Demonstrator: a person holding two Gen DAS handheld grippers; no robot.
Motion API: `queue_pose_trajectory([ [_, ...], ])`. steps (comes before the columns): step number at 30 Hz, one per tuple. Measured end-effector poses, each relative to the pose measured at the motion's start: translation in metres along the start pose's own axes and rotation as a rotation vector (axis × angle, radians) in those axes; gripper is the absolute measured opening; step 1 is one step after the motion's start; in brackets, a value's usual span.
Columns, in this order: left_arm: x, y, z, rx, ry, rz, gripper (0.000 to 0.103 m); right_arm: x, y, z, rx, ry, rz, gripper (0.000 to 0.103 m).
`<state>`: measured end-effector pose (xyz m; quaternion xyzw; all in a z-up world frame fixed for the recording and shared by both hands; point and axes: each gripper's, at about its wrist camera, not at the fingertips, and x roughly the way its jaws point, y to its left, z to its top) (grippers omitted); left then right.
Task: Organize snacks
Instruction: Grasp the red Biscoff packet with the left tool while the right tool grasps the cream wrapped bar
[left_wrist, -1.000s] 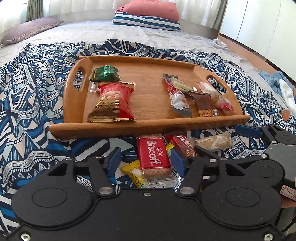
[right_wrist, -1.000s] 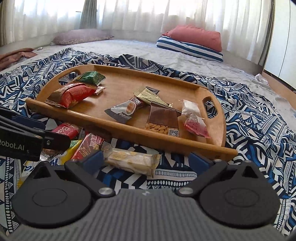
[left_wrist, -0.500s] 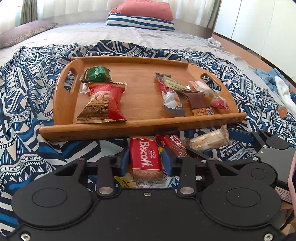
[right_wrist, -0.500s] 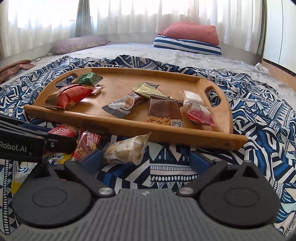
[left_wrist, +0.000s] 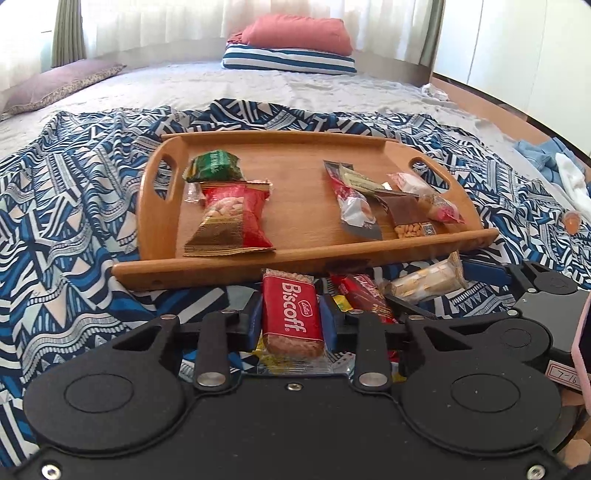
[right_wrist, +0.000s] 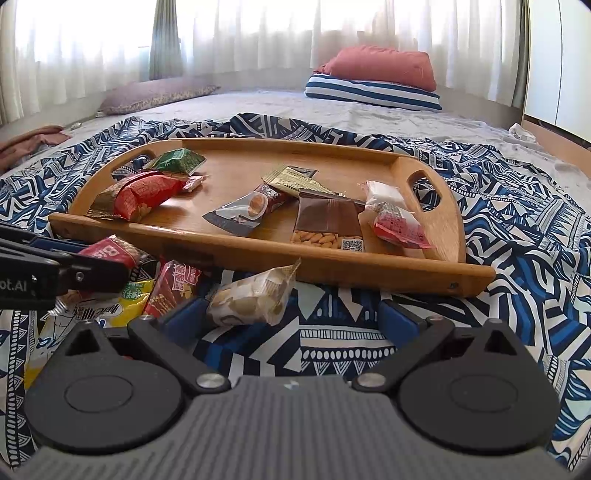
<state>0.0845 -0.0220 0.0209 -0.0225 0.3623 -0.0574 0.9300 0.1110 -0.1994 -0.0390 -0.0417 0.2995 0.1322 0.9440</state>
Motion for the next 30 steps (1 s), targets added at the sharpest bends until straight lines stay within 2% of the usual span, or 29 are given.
queue_pose_trajectory([
  [5, -0.006, 0.01, 0.0, -0.019, -0.006, 0.032, 0.03, -0.002, 0.009, 0.007, -0.046, 0.024, -0.049, 0.103],
  [10, -0.011, 0.021, 0.0, -0.031, -0.013, 0.052, 0.03, -0.011, 0.033, 0.009, -0.191, -0.023, -0.156, 0.103],
  [13, -0.013, 0.024, -0.002, -0.046, -0.015, 0.054, 0.03, -0.018, 0.04, 0.011, -0.232, -0.034, -0.126, 0.098],
  [18, -0.015, 0.026, -0.004, -0.051, -0.018, 0.053, 0.03, -0.022, 0.038, 0.012, -0.146, -0.003, -0.05, 0.091],
  [24, -0.016, 0.029, -0.006, -0.058, -0.015, 0.052, 0.03, -0.024, 0.036, 0.003, -0.08, -0.002, -0.079, 0.078],
  [29, -0.016, 0.032, -0.007, -0.067, -0.013, 0.055, 0.03, -0.03, 0.033, 0.003, -0.006, -0.023, -0.112, 0.078],
  [30, -0.016, 0.032, -0.007, -0.07, -0.013, 0.055, 0.03, -0.031, 0.032, 0.005, 0.026, -0.027, -0.122, 0.081],
])
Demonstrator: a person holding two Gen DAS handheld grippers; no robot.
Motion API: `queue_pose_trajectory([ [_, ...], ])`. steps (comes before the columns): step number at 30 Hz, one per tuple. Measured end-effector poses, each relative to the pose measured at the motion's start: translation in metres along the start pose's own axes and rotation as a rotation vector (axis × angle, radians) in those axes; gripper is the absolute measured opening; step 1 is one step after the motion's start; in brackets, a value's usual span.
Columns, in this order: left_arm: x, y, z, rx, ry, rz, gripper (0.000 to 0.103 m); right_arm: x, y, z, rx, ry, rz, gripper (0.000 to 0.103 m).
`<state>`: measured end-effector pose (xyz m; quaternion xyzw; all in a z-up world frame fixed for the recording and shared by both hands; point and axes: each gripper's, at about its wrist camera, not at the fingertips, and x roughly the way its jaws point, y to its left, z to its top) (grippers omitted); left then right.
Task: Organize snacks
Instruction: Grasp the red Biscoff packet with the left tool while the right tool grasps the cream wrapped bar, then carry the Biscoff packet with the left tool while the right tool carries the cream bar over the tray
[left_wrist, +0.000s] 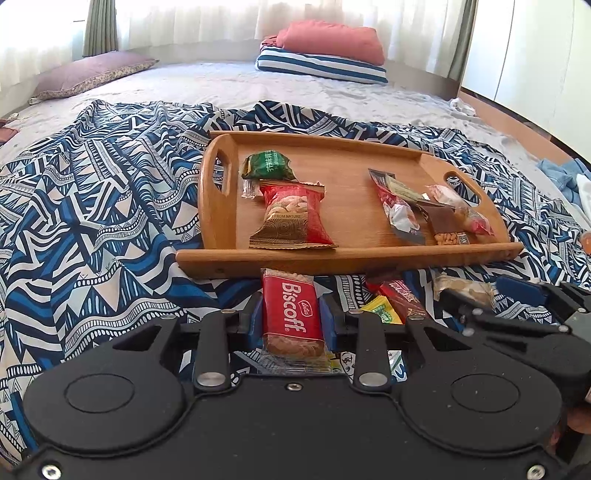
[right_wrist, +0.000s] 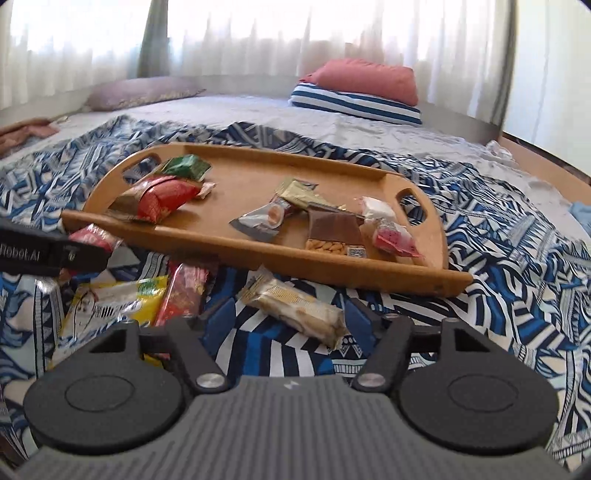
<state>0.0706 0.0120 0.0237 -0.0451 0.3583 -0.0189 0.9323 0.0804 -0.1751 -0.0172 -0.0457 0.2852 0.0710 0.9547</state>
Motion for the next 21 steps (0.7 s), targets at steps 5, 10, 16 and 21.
queue_pose_trajectory([
  [5, 0.001, 0.001, 0.0, -0.009, 0.003, -0.002, 0.03, 0.004, -0.012, 0.007, 0.174, 0.04, -0.009, 0.089],
  [10, 0.001, 0.002, 0.001, -0.011, 0.003, -0.005, 0.03, 0.017, 0.001, 0.008, 0.138, 0.068, -0.089, 0.089],
  [16, 0.002, 0.002, 0.001, -0.01, 0.006, -0.007, 0.03, 0.02, 0.008, 0.008, 0.132, 0.078, -0.063, 0.069],
  [21, 0.0, 0.003, 0.003, -0.024, 0.005, -0.023, 0.03, 0.011, 0.008, 0.014, 0.12, 0.055, -0.054, 0.042],
])
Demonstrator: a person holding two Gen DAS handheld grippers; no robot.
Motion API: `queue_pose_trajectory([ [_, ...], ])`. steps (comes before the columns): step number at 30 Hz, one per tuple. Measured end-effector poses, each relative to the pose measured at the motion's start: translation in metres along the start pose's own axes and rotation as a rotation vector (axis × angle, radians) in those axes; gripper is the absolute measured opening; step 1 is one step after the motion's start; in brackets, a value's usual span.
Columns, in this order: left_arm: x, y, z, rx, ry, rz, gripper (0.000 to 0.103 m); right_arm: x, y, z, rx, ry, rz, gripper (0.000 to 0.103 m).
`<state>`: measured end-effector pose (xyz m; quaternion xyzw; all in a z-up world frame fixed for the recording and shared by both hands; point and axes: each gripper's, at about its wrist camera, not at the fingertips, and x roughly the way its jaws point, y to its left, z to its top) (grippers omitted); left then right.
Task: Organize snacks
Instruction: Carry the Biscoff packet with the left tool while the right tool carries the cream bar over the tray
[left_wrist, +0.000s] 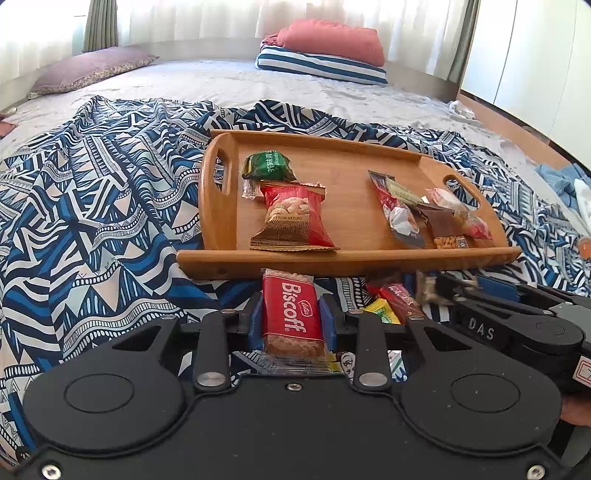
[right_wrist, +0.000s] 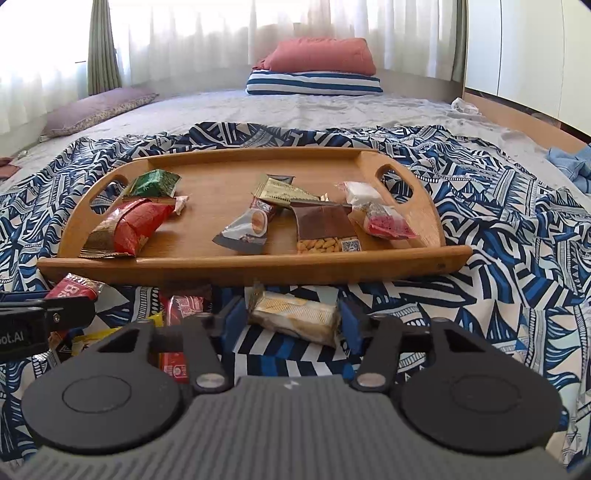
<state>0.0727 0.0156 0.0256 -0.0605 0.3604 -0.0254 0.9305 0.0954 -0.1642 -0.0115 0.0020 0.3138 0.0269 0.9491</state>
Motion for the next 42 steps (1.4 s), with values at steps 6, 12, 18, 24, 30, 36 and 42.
queue_pose_trajectory([
  [6, -0.004, -0.001, 0.005, 0.002, -0.02, 0.0, 0.03, -0.003, -0.006, 0.009, -0.005, -0.005, -0.011, 0.049],
  [12, -0.005, -0.002, 0.0, 0.014, -0.039, 0.01, 0.03, -0.001, -0.009, -0.006, -0.006, -0.03, 0.029, 0.068],
  [18, -0.024, -0.014, -0.004, 0.09, -0.146, 0.016, 0.031, -0.03, -0.005, -0.008, -0.001, -0.191, 0.054, 0.073],
  [24, -0.031, -0.022, 0.002, 0.113, -0.199, 0.007, 0.031, -0.046, 0.0, 0.002, -0.038, -0.27, 0.04, 0.076],
  [30, -0.03, -0.023, -0.001, 0.122, -0.189, -0.002, 0.031, -0.04, -0.001, 0.001, -0.025, -0.245, 0.028, 0.076],
  [36, -0.027, -0.021, -0.003, 0.118, -0.175, 0.003, 0.031, -0.036, -0.002, -0.003, -0.036, -0.229, 0.016, 0.076],
  [42, -0.026, -0.019, -0.004, 0.112, -0.168, 0.0, 0.031, -0.029, -0.003, -0.004, -0.032, -0.211, 0.012, 0.076],
])
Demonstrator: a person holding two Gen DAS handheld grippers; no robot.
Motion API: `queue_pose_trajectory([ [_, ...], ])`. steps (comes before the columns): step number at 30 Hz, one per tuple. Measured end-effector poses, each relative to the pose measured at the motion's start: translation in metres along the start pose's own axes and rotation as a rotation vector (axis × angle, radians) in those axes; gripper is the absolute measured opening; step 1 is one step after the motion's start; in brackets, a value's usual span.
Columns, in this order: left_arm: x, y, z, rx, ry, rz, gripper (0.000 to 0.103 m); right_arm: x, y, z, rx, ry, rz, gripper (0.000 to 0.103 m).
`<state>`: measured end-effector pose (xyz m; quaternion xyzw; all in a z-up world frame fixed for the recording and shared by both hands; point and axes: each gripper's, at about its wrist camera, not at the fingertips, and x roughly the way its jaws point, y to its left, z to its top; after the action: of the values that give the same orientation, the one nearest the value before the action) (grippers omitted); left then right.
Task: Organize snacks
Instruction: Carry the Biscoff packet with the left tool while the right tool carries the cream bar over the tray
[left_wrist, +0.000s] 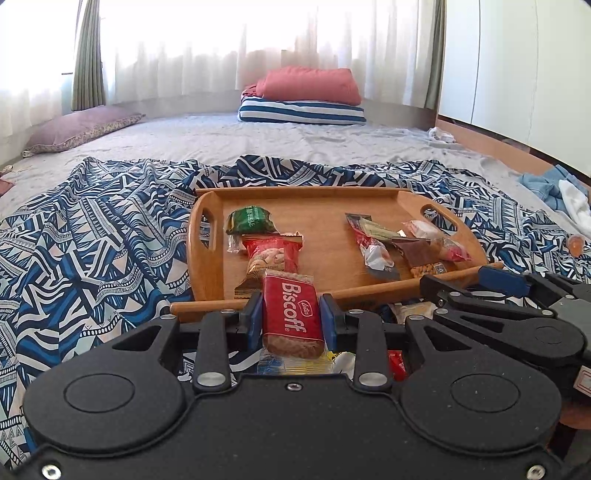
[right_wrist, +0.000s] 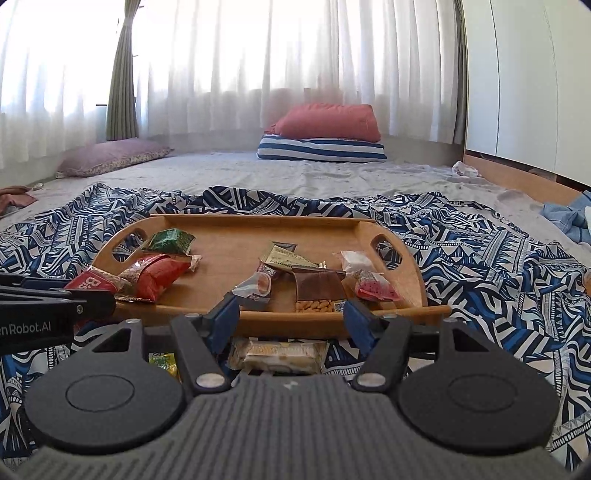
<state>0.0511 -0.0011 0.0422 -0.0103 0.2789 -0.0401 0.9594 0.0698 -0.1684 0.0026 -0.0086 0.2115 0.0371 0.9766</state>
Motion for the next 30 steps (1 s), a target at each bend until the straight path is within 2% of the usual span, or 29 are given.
queue_pose_trajectory([
  [7, 0.0, -0.001, -0.002, 0.007, 0.006, -0.003, 0.031, 0.022, -0.007, -0.015, 0.051, 0.102, -0.01, 0.076],
  [11, 0.0, -0.001, -0.002, 0.006, 0.006, -0.003, 0.031, 0.025, -0.007, -0.019, 0.054, 0.119, -0.006, 0.076],
  [24, 0.002, -0.003, -0.005, 0.012, 0.016, -0.01, 0.031, 0.04, 0.009, -0.015, -0.043, 0.188, 0.031, 0.08],
  [25, 0.002, -0.003, -0.005, 0.012, 0.015, -0.009, 0.031, 0.042, 0.008, -0.014, -0.037, 0.199, 0.04, 0.077],
  [26, 0.002, -0.004, -0.004, 0.012, 0.014, -0.008, 0.031, 0.043, 0.007, -0.012, -0.024, 0.208, 0.055, 0.059],
  [27, 0.001, -0.004, -0.004, 0.012, 0.012, -0.007, 0.031, 0.042, 0.006, -0.01, -0.012, 0.209, 0.058, 0.054],
  [30, 0.001, -0.003, 0.0, 0.015, 0.004, -0.001, 0.031, 0.039, 0.006, -0.006, -0.012, 0.201, 0.076, 0.051],
])
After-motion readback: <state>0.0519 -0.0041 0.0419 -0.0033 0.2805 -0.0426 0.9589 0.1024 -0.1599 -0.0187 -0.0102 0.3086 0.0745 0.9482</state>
